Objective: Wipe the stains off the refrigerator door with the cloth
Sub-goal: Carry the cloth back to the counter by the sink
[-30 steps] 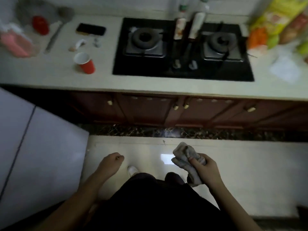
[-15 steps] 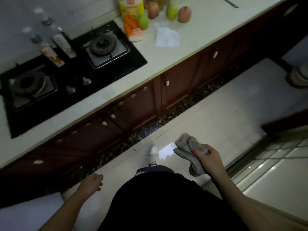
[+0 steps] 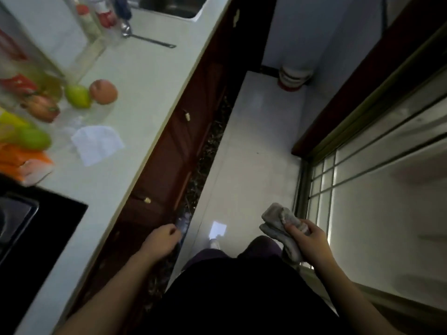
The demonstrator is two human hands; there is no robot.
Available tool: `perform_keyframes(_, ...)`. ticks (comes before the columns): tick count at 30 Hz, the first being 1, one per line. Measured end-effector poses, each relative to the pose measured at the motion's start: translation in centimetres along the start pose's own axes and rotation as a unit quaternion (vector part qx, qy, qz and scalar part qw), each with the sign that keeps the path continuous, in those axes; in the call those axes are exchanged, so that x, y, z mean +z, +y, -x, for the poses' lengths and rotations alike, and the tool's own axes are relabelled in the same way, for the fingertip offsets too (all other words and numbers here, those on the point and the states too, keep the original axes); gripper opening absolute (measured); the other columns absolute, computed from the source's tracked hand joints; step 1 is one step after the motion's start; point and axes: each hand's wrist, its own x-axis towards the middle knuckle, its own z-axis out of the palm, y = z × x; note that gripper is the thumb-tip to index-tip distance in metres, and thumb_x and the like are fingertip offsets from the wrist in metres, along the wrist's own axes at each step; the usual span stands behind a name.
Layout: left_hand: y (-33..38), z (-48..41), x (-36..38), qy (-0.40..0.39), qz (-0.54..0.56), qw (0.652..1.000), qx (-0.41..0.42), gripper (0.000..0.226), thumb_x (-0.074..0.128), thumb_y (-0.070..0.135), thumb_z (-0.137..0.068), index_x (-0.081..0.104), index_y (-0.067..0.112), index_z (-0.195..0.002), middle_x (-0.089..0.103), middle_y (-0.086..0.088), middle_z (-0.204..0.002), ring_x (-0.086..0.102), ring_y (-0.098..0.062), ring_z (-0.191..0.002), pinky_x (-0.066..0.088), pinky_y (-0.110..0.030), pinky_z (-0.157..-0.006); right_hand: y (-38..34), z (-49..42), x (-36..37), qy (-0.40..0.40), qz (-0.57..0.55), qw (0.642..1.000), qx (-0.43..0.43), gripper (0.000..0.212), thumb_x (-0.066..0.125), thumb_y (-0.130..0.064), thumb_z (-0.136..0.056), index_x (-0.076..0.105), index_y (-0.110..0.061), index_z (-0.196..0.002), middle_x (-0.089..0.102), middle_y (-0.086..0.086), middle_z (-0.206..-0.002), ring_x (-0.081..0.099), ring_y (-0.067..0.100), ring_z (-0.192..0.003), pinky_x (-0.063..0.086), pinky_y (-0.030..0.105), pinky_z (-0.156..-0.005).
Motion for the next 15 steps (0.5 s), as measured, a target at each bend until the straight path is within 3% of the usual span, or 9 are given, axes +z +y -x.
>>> perform_keyframes(4,10.4,-4.6,-4.1,-0.011,-0.059,0.995,0.085,0.03,0.048,0.037,-0.1,0.067,0.015,-0.095,0.069,-0.001,-0.087,0.064,-0.014,-0.079,0.047,-0.03,-0.07,-0.2,-2.7,-1.5,0.056,-0.019,0.997,0.042,0.017,0.082,-0.036,-0.085,0.074,-0.022,-0.089,0.075,0.002,-0.079,0.072,0.023,-0.078,0.057,0.039,-0.073)
perform_keyframes(7,14.9,-8.7,-5.5,-0.025,-0.106,0.988,0.108,0.028,0.048,0.038,-0.099,0.067,0.018,-0.098,0.07,-0.002,-0.091,0.066,-0.019,-0.085,0.052,-0.037,-0.079,-1.2,-5.8,-2.2,0.067,-0.039,0.995,0.062,0.018,0.08,-0.034,-0.087,0.071,-0.021,-0.095,0.074,0.004,-0.085,0.071,0.024,-0.081,0.055,0.034,-0.069)
perform_keyframes(12,17.1,-14.5,-6.6,-0.039,-0.078,0.994,0.067,0.028,0.051,0.037,-0.099,0.067,0.016,-0.092,0.069,-0.004,-0.086,0.066,-0.021,-0.083,0.046,-0.033,-0.07,-5.9,-13.6,-2.8,0.054,-0.07,0.994,0.067,0.015,0.076,-0.022,-0.091,0.07,-0.008,-0.095,0.072,0.01,-0.082,0.067,0.02,-0.071,0.049,0.017,-0.05)
perform_keyframes(15,16.2,-16.4,-7.6,-0.019,-0.051,0.998,0.016,0.03,0.054,0.031,-0.099,0.063,0.012,-0.076,0.068,-0.006,-0.08,0.067,-0.027,-0.083,0.046,-0.036,-0.073,-10.0,-19.1,-3.0,0.024,-0.039,0.998,0.047,0.015,0.078,-0.027,-0.09,0.072,-0.013,-0.093,0.073,0.006,-0.082,0.069,0.023,-0.079,0.049,0.027,-0.06)
